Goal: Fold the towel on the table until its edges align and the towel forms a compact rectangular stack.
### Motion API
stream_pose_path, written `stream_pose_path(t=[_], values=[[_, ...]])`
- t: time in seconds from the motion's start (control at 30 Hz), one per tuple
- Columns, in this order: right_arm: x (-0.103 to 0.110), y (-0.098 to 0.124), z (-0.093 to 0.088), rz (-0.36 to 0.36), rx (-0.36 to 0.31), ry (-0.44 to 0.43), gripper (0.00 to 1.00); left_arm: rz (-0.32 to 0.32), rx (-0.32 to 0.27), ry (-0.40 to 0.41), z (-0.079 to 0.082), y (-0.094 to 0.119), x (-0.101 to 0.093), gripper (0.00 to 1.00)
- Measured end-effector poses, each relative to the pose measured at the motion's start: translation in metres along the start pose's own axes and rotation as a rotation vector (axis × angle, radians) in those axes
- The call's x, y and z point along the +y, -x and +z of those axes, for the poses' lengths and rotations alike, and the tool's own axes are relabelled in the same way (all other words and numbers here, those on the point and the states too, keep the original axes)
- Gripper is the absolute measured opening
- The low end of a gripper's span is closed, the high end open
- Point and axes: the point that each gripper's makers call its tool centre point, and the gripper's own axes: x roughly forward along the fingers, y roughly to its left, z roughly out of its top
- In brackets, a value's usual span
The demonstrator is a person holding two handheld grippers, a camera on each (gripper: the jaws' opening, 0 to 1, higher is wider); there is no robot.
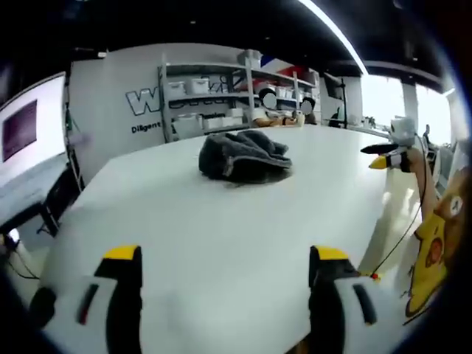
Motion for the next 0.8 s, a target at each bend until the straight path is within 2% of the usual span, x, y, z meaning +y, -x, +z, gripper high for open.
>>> stream_pose_path(t=[0.8], values=[[-0.002,0.000,-0.004,-0.002,0.016,-0.005,0.99,-0.013,0.002,-0.009,0.005,-0.011,0.002,0.99]])
